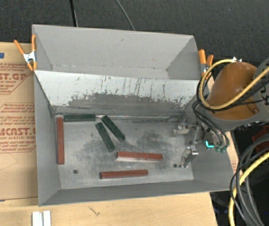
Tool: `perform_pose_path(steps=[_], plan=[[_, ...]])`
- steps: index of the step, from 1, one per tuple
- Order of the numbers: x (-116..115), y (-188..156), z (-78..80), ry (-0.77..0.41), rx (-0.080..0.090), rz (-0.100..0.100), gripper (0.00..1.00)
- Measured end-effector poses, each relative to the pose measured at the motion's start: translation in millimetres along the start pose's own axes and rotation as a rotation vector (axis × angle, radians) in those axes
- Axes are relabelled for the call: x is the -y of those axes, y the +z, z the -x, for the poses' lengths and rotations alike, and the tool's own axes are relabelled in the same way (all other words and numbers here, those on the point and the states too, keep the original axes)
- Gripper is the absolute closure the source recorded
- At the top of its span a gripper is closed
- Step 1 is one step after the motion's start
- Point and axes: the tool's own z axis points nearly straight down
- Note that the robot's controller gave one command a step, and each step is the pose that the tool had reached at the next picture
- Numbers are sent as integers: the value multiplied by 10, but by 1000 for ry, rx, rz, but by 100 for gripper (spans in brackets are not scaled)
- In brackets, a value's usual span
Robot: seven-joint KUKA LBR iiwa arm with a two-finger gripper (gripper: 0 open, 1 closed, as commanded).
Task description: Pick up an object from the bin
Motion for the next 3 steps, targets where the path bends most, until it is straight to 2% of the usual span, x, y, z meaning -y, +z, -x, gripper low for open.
perform_pose_path(steps=[1,2,3], plan=[[-3,-28,18,-1,7,-1,0],[-596,696,324,-68,12,-2,0],[-762,457,245,-53,5,0,0]])
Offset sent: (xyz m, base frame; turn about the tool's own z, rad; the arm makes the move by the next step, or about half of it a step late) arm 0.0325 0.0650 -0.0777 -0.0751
